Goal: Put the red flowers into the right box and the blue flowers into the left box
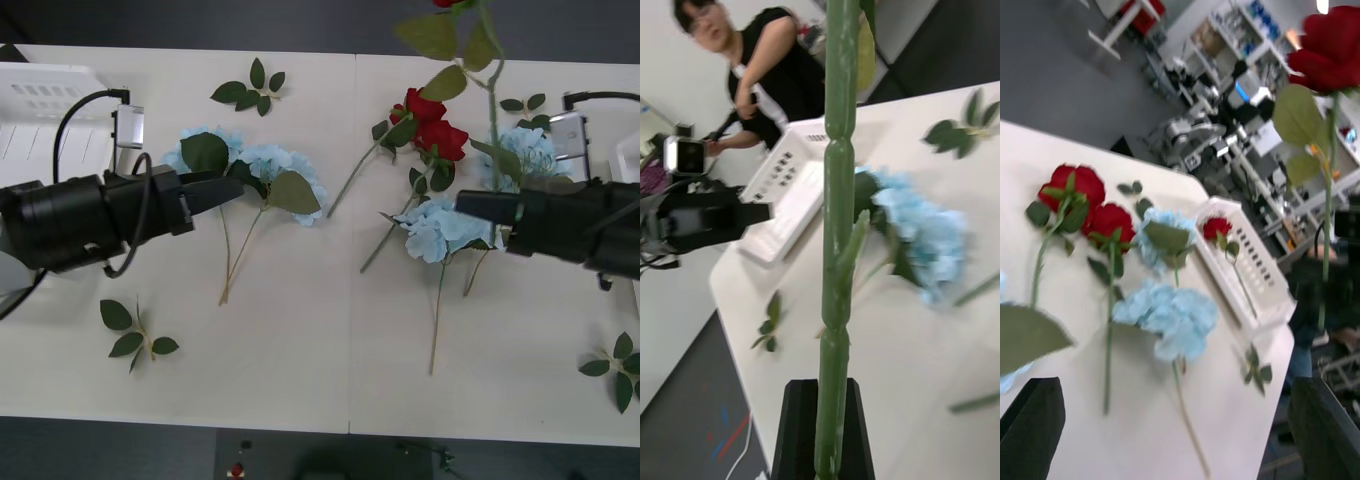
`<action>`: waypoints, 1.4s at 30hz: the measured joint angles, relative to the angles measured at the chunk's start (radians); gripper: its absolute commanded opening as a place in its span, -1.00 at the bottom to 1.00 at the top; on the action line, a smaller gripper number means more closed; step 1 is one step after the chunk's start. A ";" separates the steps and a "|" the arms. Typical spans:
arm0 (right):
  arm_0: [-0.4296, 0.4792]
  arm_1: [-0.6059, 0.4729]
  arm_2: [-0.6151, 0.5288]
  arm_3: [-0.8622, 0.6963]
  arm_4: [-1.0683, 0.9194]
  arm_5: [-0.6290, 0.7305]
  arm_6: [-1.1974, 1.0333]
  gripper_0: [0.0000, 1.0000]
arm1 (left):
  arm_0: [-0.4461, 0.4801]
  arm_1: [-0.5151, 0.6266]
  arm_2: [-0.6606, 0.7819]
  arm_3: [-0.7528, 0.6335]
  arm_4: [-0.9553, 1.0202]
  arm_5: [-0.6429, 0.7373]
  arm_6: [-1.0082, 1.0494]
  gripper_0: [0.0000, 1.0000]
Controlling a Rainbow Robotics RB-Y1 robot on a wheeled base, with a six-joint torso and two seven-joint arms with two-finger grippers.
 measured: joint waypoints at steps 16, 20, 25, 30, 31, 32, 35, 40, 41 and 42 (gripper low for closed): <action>0.020 -0.376 -0.013 0.750 0.212 0.078 -0.111 -1.00 | -0.213 -0.012 0.118 0.480 -0.653 0.445 0.383 0.72; 0.035 -0.376 -0.013 0.832 0.326 0.100 -0.185 -1.00 | -0.248 -0.052 0.118 0.468 -0.846 0.445 0.524 0.72; 0.038 -0.375 -0.013 0.893 0.398 0.137 -0.238 -1.00 | -0.258 -0.127 0.120 0.390 -1.153 0.445 0.780 0.73; 0.038 -0.370 -0.013 0.905 0.398 0.137 -0.324 0.44 | -0.258 -0.239 0.122 0.332 -1.395 0.445 0.979 0.73; 0.038 -0.369 -0.013 0.905 0.398 0.137 -0.324 1.00 | -0.258 -0.261 0.122 0.328 -1.432 0.445 0.986 0.72; 0.038 -0.366 -0.013 0.905 0.398 0.137 -0.324 1.00 | -0.258 -0.281 0.122 0.325 -1.464 0.445 0.992 0.73; 0.038 -0.358 -0.013 0.904 0.398 0.137 -0.324 1.00 | -0.258 -0.340 0.122 0.324 -1.568 0.435 1.055 0.73; 0.038 -0.353 -0.013 0.888 0.375 0.141 -0.324 1.00 | -0.258 -0.414 0.122 0.323 -1.719 0.426 1.199 0.72; 0.038 -0.353 -0.013 0.883 0.360 0.153 -0.324 1.00 | -0.258 -0.425 0.122 0.323 -1.747 0.426 1.205 0.72; 0.038 -0.353 -0.013 0.878 0.340 0.176 -0.324 1.00 | -0.258 -0.437 0.122 0.323 -1.779 0.426 1.212 0.73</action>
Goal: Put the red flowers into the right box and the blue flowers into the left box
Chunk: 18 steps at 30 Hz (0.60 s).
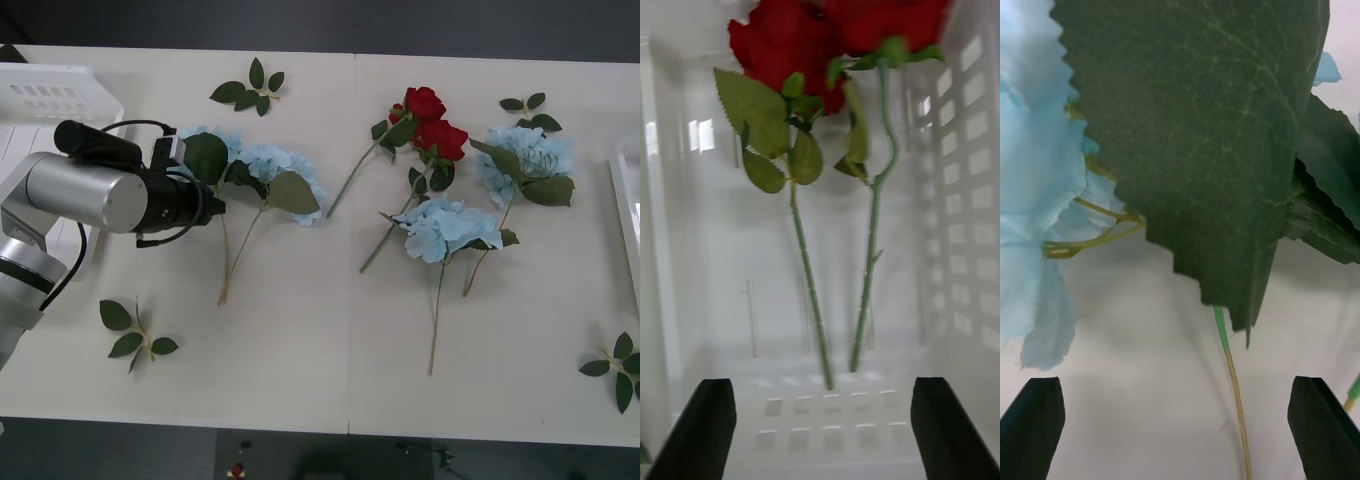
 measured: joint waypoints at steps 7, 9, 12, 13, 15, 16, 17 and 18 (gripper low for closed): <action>-0.052 0.089 0.000 -0.064 -0.042 0.082 -0.088 1.00 | -0.001 -0.045 0.000 0.000 -0.136 -0.028 0.085 0.72; -0.106 0.153 0.000 -0.076 0.024 0.102 -0.209 1.00 | -0.001 -0.047 -0.001 0.000 -0.169 -0.029 0.085 0.70; -0.200 0.261 0.000 -0.120 0.240 0.093 -0.473 1.00 | -0.003 -0.047 -0.009 0.000 -0.218 -0.052 0.085 0.61; -0.231 0.294 0.000 -0.142 0.336 0.095 -0.569 1.00 | -0.007 -0.047 -0.018 0.000 -0.237 -0.055 0.085 0.60; -0.293 0.358 0.000 -0.194 0.515 0.111 -0.779 1.00 | -0.019 -0.047 -0.042 0.000 -0.264 -0.055 0.091 0.60; -0.324 0.389 0.000 -0.220 0.597 0.127 -0.895 1.00 | -0.025 -0.047 -0.054 0.001 -0.267 -0.055 0.094 0.60; -0.352 0.418 0.000 -0.242 0.673 0.145 -0.992 1.00 | -0.032 -0.047 -0.065 0.002 -0.267 -0.055 0.097 0.60; -0.383 0.451 0.000 -0.265 0.772 0.171 -1.097 1.00 | -0.039 -0.047 -0.076 0.006 -0.267 -0.055 0.100 0.59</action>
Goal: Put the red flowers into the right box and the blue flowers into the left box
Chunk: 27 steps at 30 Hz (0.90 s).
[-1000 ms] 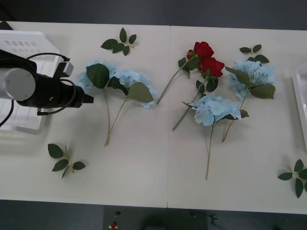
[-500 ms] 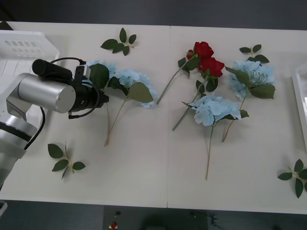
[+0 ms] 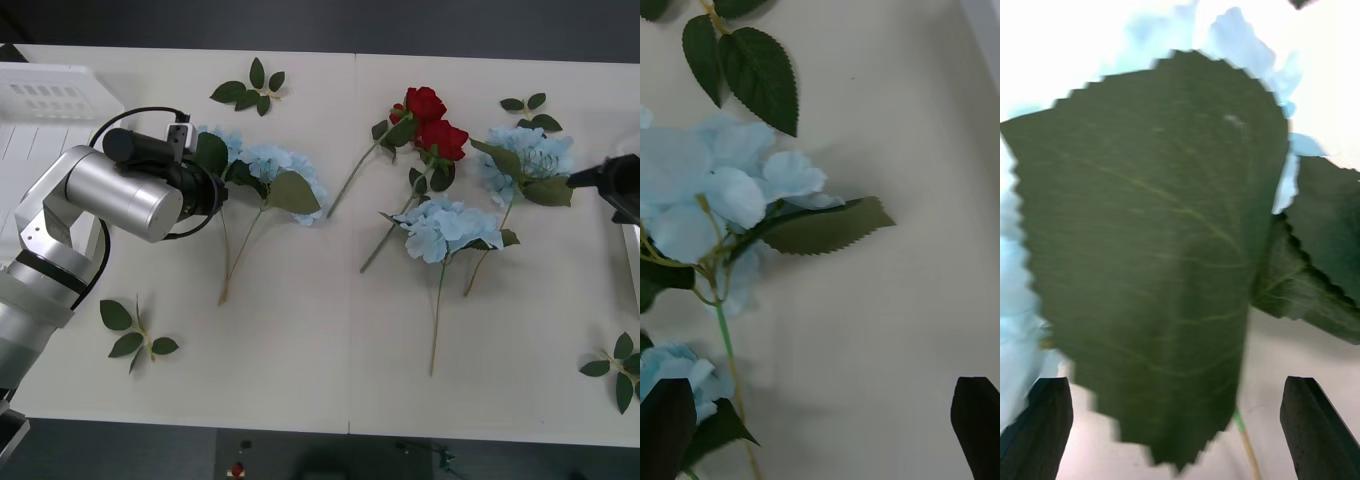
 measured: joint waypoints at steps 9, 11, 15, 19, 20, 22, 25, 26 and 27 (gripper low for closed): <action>-0.199 0.286 0.000 -0.029 0.468 0.218 -0.316 1.00 | -0.038 -0.041 -0.040 0.115 0.000 -0.052 0.017 0.60; -0.219 0.334 0.008 -0.019 0.556 0.237 -0.367 1.00 | -0.038 -0.056 -0.040 0.141 0.000 -0.071 0.017 0.59; -0.258 0.391 0.112 0.033 0.761 0.241 -0.420 1.00 | -0.041 -0.078 -0.038 0.182 -0.014 -0.112 0.017 0.05; -0.302 0.413 0.252 0.130 0.789 0.197 -0.420 1.00 | -0.060 -0.082 -0.038 0.216 -0.020 -0.128 0.017 -0.99; -0.309 0.419 0.270 0.153 0.790 0.189 -0.420 1.00 | -0.064 -0.082 -0.038 0.220 -0.025 -0.128 0.017 -1.00; -0.314 0.434 0.280 0.191 0.801 0.180 -0.420 1.00 | -0.067 -0.082 -0.039 0.227 -0.038 -0.128 0.017 -1.00; -0.312 0.452 0.258 0.218 0.804 0.172 -0.420 1.00 | -0.067 -0.082 -0.039 0.228 -0.043 -0.128 0.017 -1.00; -0.312 0.456 0.249 0.223 0.804 0.172 -0.420 0.78 | -0.067 -0.082 -0.039 0.228 -0.043 -0.128 0.017 -1.00; -0.312 0.457 0.242 0.224 0.804 0.172 -0.420 0.19 | -0.067 -0.082 -0.039 0.228 -0.043 -0.128 0.017 -1.00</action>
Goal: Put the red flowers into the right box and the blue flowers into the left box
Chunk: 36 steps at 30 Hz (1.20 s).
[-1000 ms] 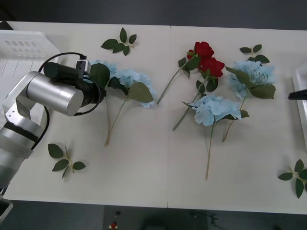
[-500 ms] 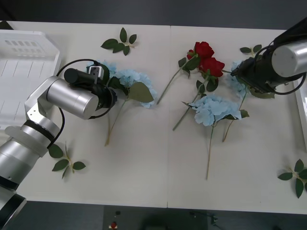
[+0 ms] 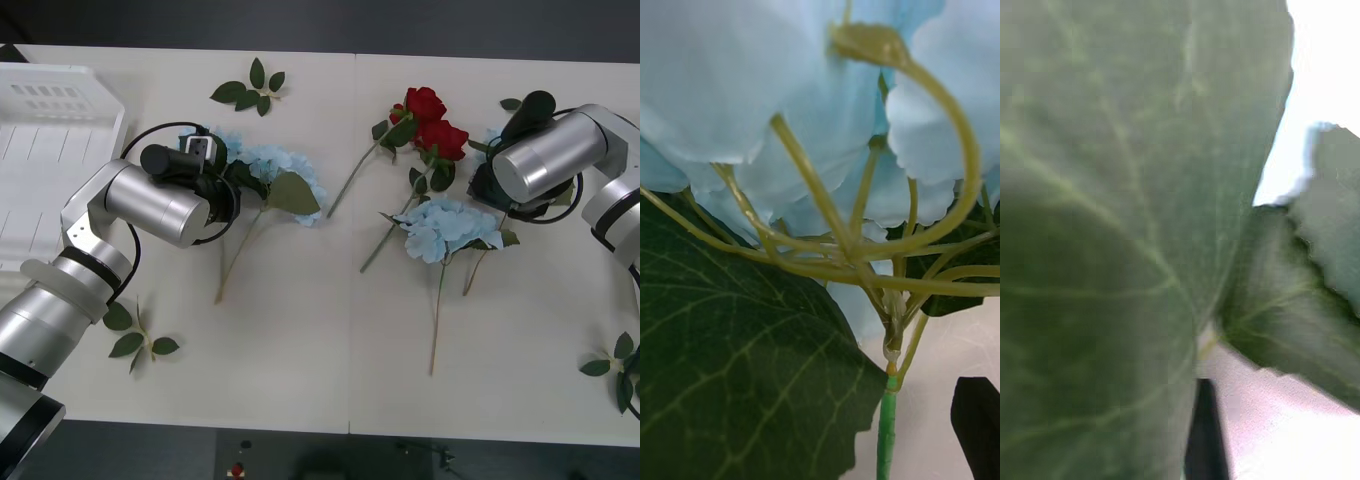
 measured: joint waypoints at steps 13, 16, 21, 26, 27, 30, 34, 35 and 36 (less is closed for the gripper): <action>0.000 0.000 0.003 0.000 -0.001 0.000 0.000 -1.00 | 0.165 0.125 0.037 -0.391 0.181 0.188 0.000 -1.00; 0.000 0.000 0.003 0.001 -0.001 0.000 0.000 -1.00 | 0.229 0.166 0.112 -0.517 0.253 0.249 0.000 -1.00; 0.000 -0.001 0.003 0.001 -0.026 -0.016 0.000 -1.00 | 0.290 0.187 0.265 -0.685 0.303 0.367 0.000 -1.00; 0.000 -0.038 -0.066 0.000 -0.247 -0.043 0.003 -1.00 | 0.290 0.193 0.394 -0.831 0.263 0.456 0.000 -1.00; 0.000 -0.054 -0.104 0.000 -0.319 -0.030 0.025 -1.00 | 0.284 0.203 0.409 -0.848 0.250 0.466 -0.001 -1.00; 0.001 -0.118 -0.250 -0.001 -0.539 0.037 0.326 -1.00 | 0.244 0.270 0.428 -0.873 0.182 0.494 -0.002 -1.00; 0.022 -0.219 -0.393 -0.004 -0.852 0.100 0.884 -1.00 | 0.204 0.392 0.424 -0.873 0.091 0.495 -0.008 -1.00; 0.031 -0.244 -0.407 -0.005 -0.939 0.117 0.995 -1.00 | 0.204 0.421 0.424 -0.872 0.068 0.495 -0.008 -1.00; 0.043 -0.271 -0.415 -0.006 -1.010 0.135 1.096 -1.00 | 0.205 0.450 0.424 -0.870 0.051 0.495 -0.008 -1.00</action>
